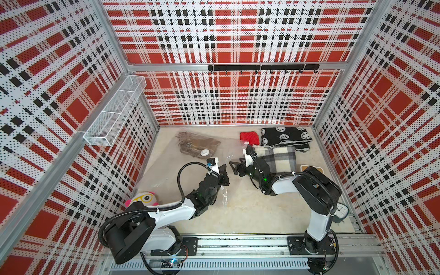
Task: Take the scarf out of the vacuum bag
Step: Adjust the scarf in the vacuum bag.
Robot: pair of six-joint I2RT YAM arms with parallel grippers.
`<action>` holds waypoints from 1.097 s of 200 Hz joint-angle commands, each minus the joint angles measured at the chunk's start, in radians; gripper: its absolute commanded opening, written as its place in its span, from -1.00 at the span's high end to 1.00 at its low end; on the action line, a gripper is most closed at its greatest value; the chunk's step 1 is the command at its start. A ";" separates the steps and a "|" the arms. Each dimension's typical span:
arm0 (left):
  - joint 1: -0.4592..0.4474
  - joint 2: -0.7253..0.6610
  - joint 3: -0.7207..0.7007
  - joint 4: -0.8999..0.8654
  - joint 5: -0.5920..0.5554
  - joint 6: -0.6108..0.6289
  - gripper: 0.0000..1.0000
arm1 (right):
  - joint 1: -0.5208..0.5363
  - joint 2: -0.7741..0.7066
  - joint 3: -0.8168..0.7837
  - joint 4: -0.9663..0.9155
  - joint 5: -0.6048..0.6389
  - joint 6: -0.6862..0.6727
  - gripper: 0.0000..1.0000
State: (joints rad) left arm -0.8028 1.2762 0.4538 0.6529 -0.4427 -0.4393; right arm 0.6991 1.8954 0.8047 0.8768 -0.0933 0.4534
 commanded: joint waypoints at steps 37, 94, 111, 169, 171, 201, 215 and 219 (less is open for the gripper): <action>0.031 -0.034 0.066 -0.009 0.050 0.011 1.00 | 0.066 0.143 0.088 0.082 0.086 -0.092 -0.24; 0.038 -0.023 0.148 -0.032 0.058 0.031 1.00 | 0.096 0.223 0.161 0.015 0.103 -0.115 -0.21; 0.028 -0.026 0.177 -0.046 0.061 0.043 1.00 | 0.096 0.272 0.245 -0.040 0.086 -0.112 -0.23; -0.052 -0.048 0.178 -0.055 0.010 0.064 1.00 | 0.083 0.402 0.559 -0.257 0.105 0.060 -0.54; -0.055 -0.048 0.178 -0.056 0.006 0.065 1.00 | 0.082 0.404 0.565 -0.259 0.103 0.064 -0.55; -0.053 -0.066 0.164 -0.065 -0.002 0.065 1.00 | 0.079 0.491 0.733 -0.381 0.163 0.174 -0.67; -0.050 -0.082 0.151 -0.066 -0.001 0.065 1.00 | 0.079 0.530 0.807 -0.452 0.203 0.194 -0.72; -0.049 -0.088 0.148 -0.065 -0.002 0.065 1.00 | 0.079 0.539 0.827 -0.473 0.219 0.202 -0.74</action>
State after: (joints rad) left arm -0.8383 1.2362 0.6125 0.5755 -0.4774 -0.3927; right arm 0.7784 2.3627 1.5337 0.5797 0.0402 0.5671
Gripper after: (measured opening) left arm 0.051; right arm 0.849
